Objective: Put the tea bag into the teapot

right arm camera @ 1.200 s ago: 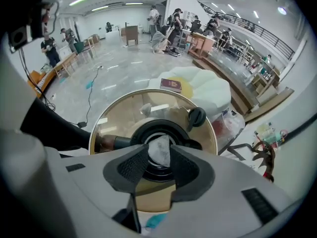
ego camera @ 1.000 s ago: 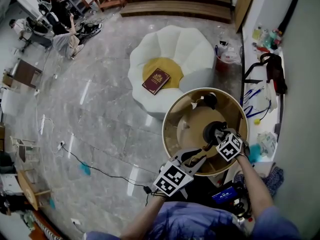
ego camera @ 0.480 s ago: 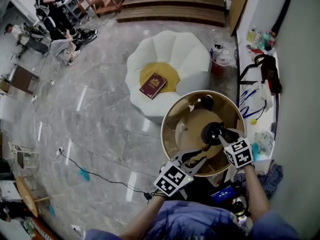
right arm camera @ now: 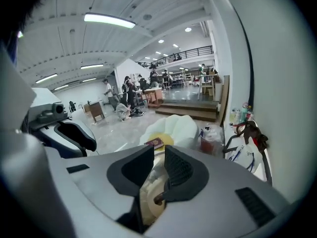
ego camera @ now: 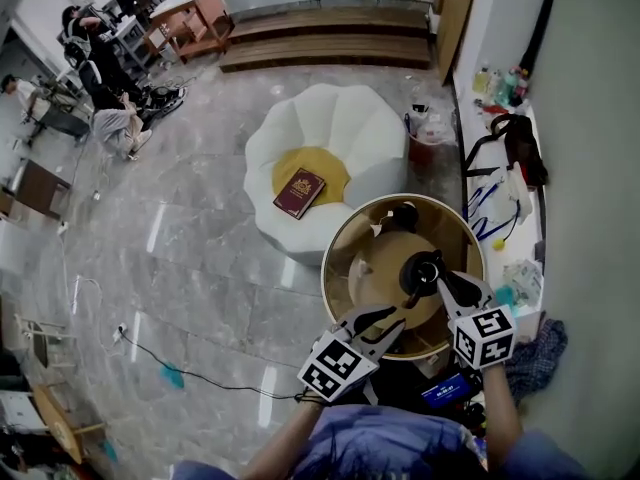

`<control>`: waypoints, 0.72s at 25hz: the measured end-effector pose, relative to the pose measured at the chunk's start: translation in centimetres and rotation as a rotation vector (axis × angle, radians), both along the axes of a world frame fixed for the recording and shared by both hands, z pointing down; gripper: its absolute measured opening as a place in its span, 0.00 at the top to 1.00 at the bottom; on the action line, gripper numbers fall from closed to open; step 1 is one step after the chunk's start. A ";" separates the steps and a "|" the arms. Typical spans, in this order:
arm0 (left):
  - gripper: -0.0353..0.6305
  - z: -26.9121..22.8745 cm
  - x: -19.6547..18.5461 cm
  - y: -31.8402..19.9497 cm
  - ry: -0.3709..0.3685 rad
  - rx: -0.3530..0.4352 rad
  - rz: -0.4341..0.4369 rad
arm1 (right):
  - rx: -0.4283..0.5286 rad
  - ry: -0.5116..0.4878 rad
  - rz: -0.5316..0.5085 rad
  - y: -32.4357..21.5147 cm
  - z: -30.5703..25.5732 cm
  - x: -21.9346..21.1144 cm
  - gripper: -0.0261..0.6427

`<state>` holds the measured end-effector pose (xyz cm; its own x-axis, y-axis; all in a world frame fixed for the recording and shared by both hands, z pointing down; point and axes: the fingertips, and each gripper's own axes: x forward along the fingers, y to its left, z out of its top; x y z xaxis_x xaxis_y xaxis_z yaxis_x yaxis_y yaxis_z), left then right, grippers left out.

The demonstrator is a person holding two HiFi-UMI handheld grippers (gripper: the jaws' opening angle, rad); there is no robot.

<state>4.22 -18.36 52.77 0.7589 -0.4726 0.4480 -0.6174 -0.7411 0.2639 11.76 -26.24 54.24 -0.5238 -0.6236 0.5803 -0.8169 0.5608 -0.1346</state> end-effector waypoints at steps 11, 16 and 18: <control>0.78 -2.5 -3.0 2.6 0.001 0.052 0.085 | 0.080 -0.090 0.148 5.6 -6.5 -2.2 0.89; 0.78 -2.9 -4.5 4.5 0.005 0.059 0.138 | 0.092 -0.109 0.215 8.6 -7.3 -4.1 0.90; 0.78 -3.0 -5.1 5.3 0.006 0.064 0.158 | 0.092 -0.110 0.236 9.8 -7.3 -4.7 0.90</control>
<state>-0.87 -13.10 49.77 0.8285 -0.3746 0.4162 -0.4902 -0.8445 0.2158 7.04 -16.43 46.96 -0.4150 -0.7834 0.4627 -0.9095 0.3712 -0.1872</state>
